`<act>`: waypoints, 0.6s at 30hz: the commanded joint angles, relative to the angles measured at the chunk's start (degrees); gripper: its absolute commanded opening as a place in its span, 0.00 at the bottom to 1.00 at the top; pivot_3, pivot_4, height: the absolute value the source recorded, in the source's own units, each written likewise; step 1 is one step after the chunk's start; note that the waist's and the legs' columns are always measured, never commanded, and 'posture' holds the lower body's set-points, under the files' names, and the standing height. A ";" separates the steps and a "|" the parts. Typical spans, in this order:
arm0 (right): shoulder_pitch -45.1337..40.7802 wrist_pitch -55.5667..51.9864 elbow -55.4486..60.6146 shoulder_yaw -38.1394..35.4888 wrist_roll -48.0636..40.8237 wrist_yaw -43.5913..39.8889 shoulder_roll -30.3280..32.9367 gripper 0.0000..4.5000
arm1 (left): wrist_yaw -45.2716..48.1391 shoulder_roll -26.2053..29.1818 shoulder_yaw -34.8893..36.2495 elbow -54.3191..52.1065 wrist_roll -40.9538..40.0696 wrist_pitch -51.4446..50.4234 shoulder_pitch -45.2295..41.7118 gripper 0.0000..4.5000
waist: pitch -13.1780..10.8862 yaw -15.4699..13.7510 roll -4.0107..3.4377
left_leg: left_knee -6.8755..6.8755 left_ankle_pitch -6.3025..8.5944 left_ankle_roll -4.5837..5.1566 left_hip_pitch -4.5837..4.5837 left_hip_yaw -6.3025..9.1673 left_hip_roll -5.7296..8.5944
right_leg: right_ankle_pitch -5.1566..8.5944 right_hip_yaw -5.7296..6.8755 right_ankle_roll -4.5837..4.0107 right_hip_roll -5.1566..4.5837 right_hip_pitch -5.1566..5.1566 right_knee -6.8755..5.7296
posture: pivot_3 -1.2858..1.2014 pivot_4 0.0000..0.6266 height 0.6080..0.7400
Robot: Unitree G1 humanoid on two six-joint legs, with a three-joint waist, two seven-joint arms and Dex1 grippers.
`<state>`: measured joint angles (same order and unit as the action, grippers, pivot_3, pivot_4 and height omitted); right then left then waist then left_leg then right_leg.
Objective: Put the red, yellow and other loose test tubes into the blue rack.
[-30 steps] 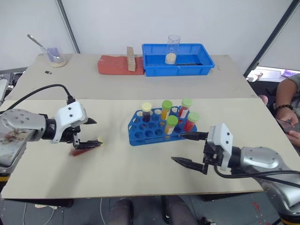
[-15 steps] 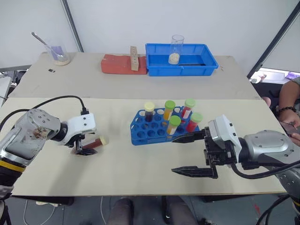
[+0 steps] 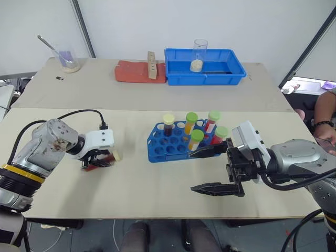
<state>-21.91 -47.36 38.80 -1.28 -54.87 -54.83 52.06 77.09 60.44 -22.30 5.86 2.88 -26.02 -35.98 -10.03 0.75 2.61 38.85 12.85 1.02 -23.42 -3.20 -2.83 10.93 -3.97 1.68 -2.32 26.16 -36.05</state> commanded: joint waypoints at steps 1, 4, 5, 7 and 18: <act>-0.04 -0.95 0.99 -2.34 -2.30 0.88 0.72 0.99 | 1.18 -0.51 -0.09 1.34 1.98 3.37 -1.31 0.20 | 0.00 -0.01 0.00 | 0.00 0.00 0.00 0.01 0.00 0.00 | 0.00 0.00 0.00 0.00 0.00 0.00 | 0.52 0.24 1.00; 0.62 -1.67 1.28 -3.55 -3.22 1.54 1.47 0.99 | 2.78 -0.84 1.86 1.50 0.48 3.32 -1.91 0.20 | 0.00 -0.03 0.00 | 0.00 0.00 0.00 0.01 0.01 0.00 | -0.13 0.00 0.22 0.00 0.00 -0.01 | 0.52 0.24 1.00; 1.20 -1.83 1.50 -4.25 -3.51 1.88 1.87 0.99 | 3.52 -1.12 3.50 0.92 -1.52 1.96 -2.34 0.20 | 0.00 -0.02 0.00 | 0.01 0.00 0.00 0.00 0.01 0.00 | -0.13 0.00 0.21 0.00 0.00 -0.01 | 0.52 0.24 1.00; 2.88 -2.12 2.10 -6.24 -4.36 2.76 2.66 0.99 | 4.82 -2.24 7.86 -1.45 -7.06 -2.86 -3.60 0.20 | 0.00 -0.06 0.01 | 0.04 0.00 0.00 -0.05 0.02 -0.01 | -0.13 0.01 0.21 0.00 0.01 0.00 | 0.52 0.24 1.00; 17.41 0.29 5.39 -13.80 1.98 5.23 6.55 0.99 | -13.59 -23.89 25.06 -24.25 -33.07 -22.16 -0.06 0.20 | 0.00 -0.05 0.02 | 0.24 0.00 0.01 -0.23 0.14 0.09 | -0.33 -0.02 0.62 -0.07 -0.05 0.04 | 0.52 0.24 1.00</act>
<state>-4.39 -48.80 42.34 -12.93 -53.74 -49.83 58.07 67.96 38.71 2.03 -14.68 -27.91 -47.40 -36.78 -10.03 0.70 2.63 39.08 12.84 1.03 -23.56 -3.06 -2.73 10.60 -4.00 2.30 -2.38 26.06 -36.02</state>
